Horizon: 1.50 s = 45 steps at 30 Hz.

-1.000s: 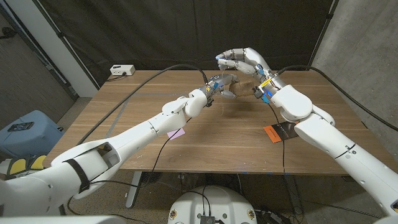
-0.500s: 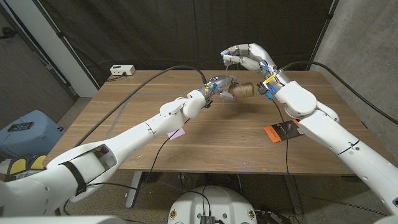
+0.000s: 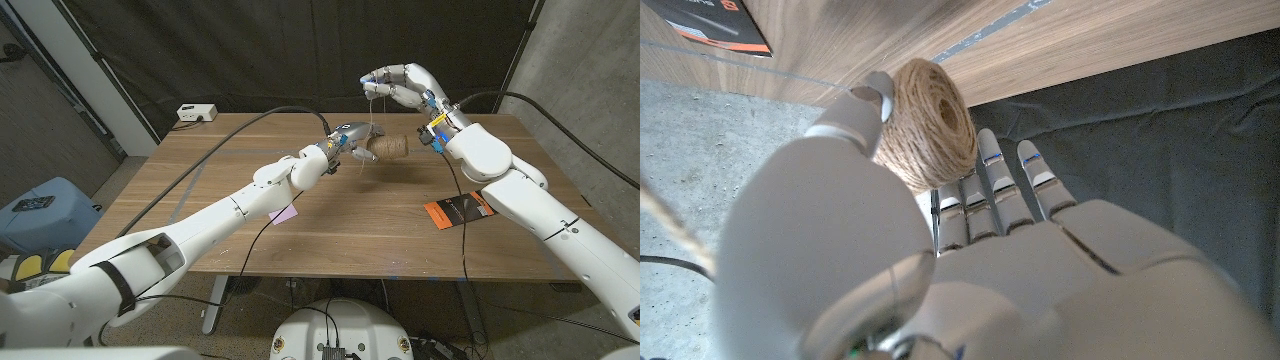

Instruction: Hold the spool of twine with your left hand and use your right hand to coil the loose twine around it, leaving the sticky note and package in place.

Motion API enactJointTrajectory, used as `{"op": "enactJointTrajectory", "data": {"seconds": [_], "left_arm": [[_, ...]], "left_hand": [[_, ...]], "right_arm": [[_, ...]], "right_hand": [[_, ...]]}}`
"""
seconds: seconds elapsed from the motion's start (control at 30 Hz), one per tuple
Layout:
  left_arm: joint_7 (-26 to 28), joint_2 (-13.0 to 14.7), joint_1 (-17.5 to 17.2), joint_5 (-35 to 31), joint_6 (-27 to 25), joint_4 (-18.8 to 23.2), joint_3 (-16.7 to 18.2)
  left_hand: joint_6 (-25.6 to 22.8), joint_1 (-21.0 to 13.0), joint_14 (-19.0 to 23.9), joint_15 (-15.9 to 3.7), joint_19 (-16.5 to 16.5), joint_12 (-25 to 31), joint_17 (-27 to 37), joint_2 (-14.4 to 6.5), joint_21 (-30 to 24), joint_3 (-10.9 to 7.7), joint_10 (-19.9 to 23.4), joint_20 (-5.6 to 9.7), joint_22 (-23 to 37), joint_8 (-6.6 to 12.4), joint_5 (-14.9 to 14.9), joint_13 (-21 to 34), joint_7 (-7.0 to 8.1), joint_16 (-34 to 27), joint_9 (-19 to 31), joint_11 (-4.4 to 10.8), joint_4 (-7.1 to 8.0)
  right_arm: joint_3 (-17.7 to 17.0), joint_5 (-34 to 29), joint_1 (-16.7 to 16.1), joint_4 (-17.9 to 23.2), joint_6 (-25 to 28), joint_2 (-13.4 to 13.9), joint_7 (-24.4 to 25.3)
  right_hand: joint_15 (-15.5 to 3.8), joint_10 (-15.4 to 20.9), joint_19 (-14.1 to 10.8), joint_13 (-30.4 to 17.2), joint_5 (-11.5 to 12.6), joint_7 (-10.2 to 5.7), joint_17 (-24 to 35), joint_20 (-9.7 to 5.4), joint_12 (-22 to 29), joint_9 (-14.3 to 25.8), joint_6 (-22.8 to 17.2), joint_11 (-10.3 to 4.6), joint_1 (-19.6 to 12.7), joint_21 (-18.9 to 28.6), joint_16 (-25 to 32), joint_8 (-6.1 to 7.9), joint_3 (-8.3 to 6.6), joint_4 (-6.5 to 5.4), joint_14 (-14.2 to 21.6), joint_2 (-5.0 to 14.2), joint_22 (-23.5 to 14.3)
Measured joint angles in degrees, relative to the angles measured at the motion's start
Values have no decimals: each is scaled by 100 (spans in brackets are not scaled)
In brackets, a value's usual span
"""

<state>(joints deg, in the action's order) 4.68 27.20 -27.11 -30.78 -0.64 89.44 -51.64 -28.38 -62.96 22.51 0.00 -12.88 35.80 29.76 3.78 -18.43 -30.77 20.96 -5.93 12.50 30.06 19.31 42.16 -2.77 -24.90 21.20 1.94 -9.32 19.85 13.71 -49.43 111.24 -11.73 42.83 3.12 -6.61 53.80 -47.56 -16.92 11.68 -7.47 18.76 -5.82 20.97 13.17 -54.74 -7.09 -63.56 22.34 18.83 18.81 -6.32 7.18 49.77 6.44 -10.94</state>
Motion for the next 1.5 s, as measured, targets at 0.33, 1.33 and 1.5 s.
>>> {"op": "enactJointTrajectory", "data": {"seconds": [0.33,1.33,1.5], "left_arm": [[-39,31,-36,30,119,35,48],[-173,266,-269,9,235,371,226],[-195,330,-331,7,241,463,279]], "left_hand": [[0,0,0,0,0,0,0,0,0,7,0,0,0,0,0,0,0,0,0,0,-7],[0,1,0,0,-1,0,1,-1,0,14,0,-1,1,0,21,0,0,32,0,0,-16],[0,1,0,0,-1,0,1,-1,-23,31,0,-1,1,0,21,0,0,32,0,0,0]], "right_arm": [[61,-62,164,-177,7,-39,-33],[-35,-173,359,-515,57,83,-3],[-72,-192,378,-578,65,113,30]], "right_hand": [[12,0,0,0,0,0,0,0,0,0,0,0,0,0,0,0,16,16,12,0,0],[10,0,0,1,0,0,26,0,-44,-1,0,0,0,34,-86,-45,16,16,11,0,0],[10,-5,0,1,0,0,26,0,-66,-1,0,-5,0,34,-86,-45,16,16,11,0,0]]}}
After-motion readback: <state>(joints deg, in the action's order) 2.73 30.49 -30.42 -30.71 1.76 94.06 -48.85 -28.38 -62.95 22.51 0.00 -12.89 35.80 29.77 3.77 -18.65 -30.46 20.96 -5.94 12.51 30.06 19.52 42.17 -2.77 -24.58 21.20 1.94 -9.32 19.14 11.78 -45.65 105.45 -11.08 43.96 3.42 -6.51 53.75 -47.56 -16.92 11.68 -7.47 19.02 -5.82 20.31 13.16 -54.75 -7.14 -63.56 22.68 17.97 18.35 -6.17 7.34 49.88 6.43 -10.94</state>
